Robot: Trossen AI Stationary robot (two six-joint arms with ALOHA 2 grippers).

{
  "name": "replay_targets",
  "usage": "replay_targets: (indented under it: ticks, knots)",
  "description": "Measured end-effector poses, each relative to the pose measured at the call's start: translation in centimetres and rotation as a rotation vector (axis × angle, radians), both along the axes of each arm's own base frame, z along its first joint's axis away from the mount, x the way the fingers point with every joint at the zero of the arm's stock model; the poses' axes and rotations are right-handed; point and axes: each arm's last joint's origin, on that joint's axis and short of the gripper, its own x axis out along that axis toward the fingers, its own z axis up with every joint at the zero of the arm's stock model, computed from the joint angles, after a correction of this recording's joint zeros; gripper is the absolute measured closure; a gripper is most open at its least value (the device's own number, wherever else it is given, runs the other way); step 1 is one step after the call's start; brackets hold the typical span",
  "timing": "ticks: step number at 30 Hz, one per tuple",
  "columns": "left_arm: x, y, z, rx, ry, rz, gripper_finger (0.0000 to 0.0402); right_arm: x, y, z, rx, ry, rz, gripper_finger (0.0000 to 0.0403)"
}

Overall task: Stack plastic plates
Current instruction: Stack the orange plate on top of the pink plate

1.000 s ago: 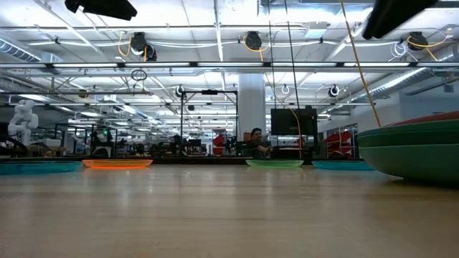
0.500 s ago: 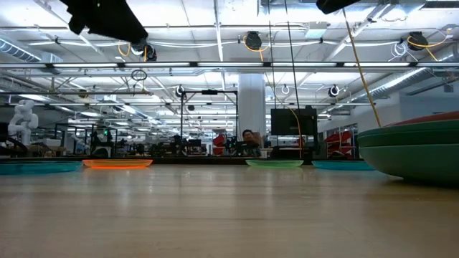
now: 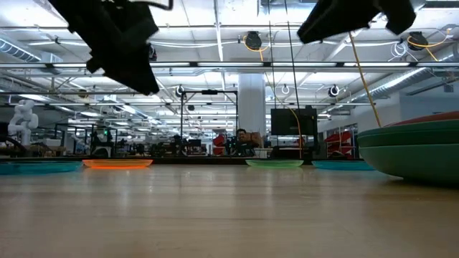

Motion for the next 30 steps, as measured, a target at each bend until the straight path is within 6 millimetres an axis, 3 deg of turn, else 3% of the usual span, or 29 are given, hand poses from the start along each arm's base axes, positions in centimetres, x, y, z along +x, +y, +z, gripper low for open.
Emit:
replay_targets:
  ticks: [5,9,17,26,30]
  knots:
    - [0.5,2.6,-0.1,0.02,0.087,-0.009,0.0247,0.2,-2.8,-0.5,0.187,-0.153,0.254,0.0326]
    - [0.7,4.6,-0.3,-0.018,0.151,-0.041,0.0247,-0.5,-5.4,-0.6,0.24,-0.264,0.34,0.0331]
    - [0.4,9.2,-0.5,-0.127,0.182,0.05,0.0247,-2.6,-9.3,0.0,0.284,-0.384,0.241,0.0335]
    - [-0.8,13.8,-0.6,-0.214,0.185,0.149,0.0247,-6.7,-11.2,-0.6,0.291,-0.457,0.192,0.0347]
    - [-0.9,15.1,-1.6,-0.264,0.217,0.183,0.0247,-8.2,-11.6,-0.3,0.299,-0.522,0.182,0.0352]
